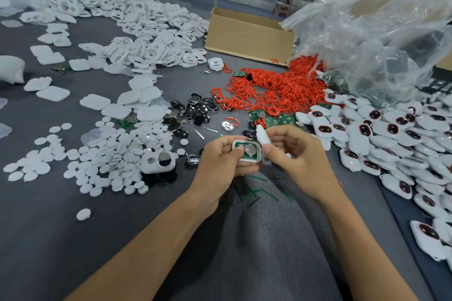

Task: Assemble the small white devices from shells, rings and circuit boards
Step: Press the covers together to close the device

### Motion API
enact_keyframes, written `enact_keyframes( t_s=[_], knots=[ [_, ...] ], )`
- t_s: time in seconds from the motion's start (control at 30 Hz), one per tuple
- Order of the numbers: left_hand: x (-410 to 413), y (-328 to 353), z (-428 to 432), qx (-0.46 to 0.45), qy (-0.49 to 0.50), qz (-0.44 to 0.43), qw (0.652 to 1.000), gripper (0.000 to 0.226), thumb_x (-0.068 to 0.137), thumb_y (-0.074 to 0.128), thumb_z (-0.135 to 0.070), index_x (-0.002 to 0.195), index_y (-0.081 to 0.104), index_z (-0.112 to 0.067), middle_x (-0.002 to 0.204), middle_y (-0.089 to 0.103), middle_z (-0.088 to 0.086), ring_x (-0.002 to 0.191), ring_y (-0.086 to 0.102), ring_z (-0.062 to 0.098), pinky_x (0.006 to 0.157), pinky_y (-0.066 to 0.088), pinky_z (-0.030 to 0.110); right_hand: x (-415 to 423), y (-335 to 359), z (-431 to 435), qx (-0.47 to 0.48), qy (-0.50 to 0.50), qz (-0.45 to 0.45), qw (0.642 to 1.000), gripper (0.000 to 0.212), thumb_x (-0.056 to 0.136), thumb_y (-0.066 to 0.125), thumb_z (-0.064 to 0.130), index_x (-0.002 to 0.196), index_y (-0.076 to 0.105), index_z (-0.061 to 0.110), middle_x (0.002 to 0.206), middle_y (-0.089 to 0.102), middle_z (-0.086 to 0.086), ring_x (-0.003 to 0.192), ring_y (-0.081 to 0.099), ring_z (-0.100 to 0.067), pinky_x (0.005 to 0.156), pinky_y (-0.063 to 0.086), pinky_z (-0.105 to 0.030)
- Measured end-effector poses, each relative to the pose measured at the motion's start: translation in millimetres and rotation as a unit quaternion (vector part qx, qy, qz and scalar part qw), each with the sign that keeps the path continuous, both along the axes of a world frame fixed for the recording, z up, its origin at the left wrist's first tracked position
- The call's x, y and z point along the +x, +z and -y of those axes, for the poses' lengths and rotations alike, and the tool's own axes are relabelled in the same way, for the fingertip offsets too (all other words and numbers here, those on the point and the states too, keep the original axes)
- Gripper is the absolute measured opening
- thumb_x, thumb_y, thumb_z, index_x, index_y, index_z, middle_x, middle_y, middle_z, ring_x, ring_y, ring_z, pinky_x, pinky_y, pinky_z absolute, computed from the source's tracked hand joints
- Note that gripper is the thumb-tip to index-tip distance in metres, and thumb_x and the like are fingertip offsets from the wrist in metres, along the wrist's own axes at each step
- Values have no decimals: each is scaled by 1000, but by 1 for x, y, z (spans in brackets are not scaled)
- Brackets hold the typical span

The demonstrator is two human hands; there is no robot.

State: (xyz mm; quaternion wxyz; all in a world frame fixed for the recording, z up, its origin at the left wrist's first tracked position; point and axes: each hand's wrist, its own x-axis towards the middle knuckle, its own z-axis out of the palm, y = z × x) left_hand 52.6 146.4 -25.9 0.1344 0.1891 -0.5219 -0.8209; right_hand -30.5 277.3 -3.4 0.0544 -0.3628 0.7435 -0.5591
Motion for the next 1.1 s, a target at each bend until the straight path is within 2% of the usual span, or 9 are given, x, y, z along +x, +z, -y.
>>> enact_keyframes(
  t_s=[0.07, 0.17, 0.23, 0.37, 0.47, 0.63, 0.73, 0.93, 1.1],
  knots=[
    [0, 0, 0, 0, -1, -4, 1000, 22, 99, 44, 4, 113, 61, 2, 101, 72, 20, 79, 74, 25, 66, 60, 25, 2, -1, 0, 22, 16, -4, 1000, 19, 79, 70, 16, 99, 67, 15, 91, 73, -3, 84, 65, -30, 73, 50, -46],
    [0, 0, 0, 1, 1, -5, 1000, 23, 99, 44, 5, 114, 60, 3, 99, 72, 19, 77, 74, 24, 65, 60, 25, 2, -3, -1, 30, 21, -4, 999, 17, 83, 70, 13, 99, 67, 19, 90, 74, -2, 83, 64, -31, 70, 47, -49],
    [0, 0, 0, -3, 3, -2, 1000, 23, 99, 44, 5, 114, 60, 3, 99, 72, 19, 78, 74, 25, 66, 60, 26, 1, -3, -1, 30, 19, -2, 999, 16, 83, 69, 15, 98, 67, 21, 89, 73, -1, 81, 63, -30, 69, 46, -48],
    [0, -1, 0, -6, 6, 1, 1000, 22, 99, 44, 5, 113, 61, 3, 99, 72, 19, 78, 74, 25, 66, 61, 26, 1, -3, 0, 33, 21, 6, 999, 16, 83, 70, 16, 97, 66, 23, 88, 74, 0, 75, 63, -12, 69, 47, -47],
    [0, -2, 0, -4, 9, 2, 1000, 21, 99, 45, 4, 112, 62, 2, 97, 73, 17, 79, 74, 25, 65, 60, 25, 0, -4, 1, 18, 22, 32, 999, 16, 85, 68, 8, 97, 66, 19, 90, 74, -8, 74, 62, -16, 71, 47, -51],
    [0, -2, 0, 1, 14, -1, 1000, 19, 99, 46, 3, 109, 62, 1, 94, 73, 15, 81, 74, 24, 65, 60, 24, 1, -4, 1, -9, 25, 75, 997, 12, 85, 66, 13, 96, 66, 16, 93, 69, -27, 75, 49, -24, 72, 40, -42],
    [-1, -2, 1, -1, 16, 1, 1000, 20, 99, 46, 3, 110, 62, 2, 96, 72, 17, 82, 74, 26, 66, 60, 25, 0, -4, 1, -3, 24, 73, 997, 13, 85, 66, 12, 98, 66, 15, 93, 69, -25, 75, 49, -24, 72, 41, -41],
    [-1, -1, 1, 5, 6, 4, 1000, 19, 101, 45, -1, 107, 63, -3, 92, 74, 13, 74, 74, 19, 62, 59, 23, 2, -5, 0, 55, -7, -68, 996, 26, 78, 75, 13, 103, 68, 16, 93, 72, 4, 82, 65, -17, 75, 52, -36],
    [-2, 0, 1, 22, 16, 19, 999, 27, 104, 39, -12, 106, 65, -6, 85, 72, 8, 61, 69, 12, 58, 58, 24, 3, -8, 3, 115, -19, -142, 983, 34, 75, 79, 19, 107, 70, 17, 97, 70, 6, 84, 62, -14, 79, 50, -32]
  ],
)
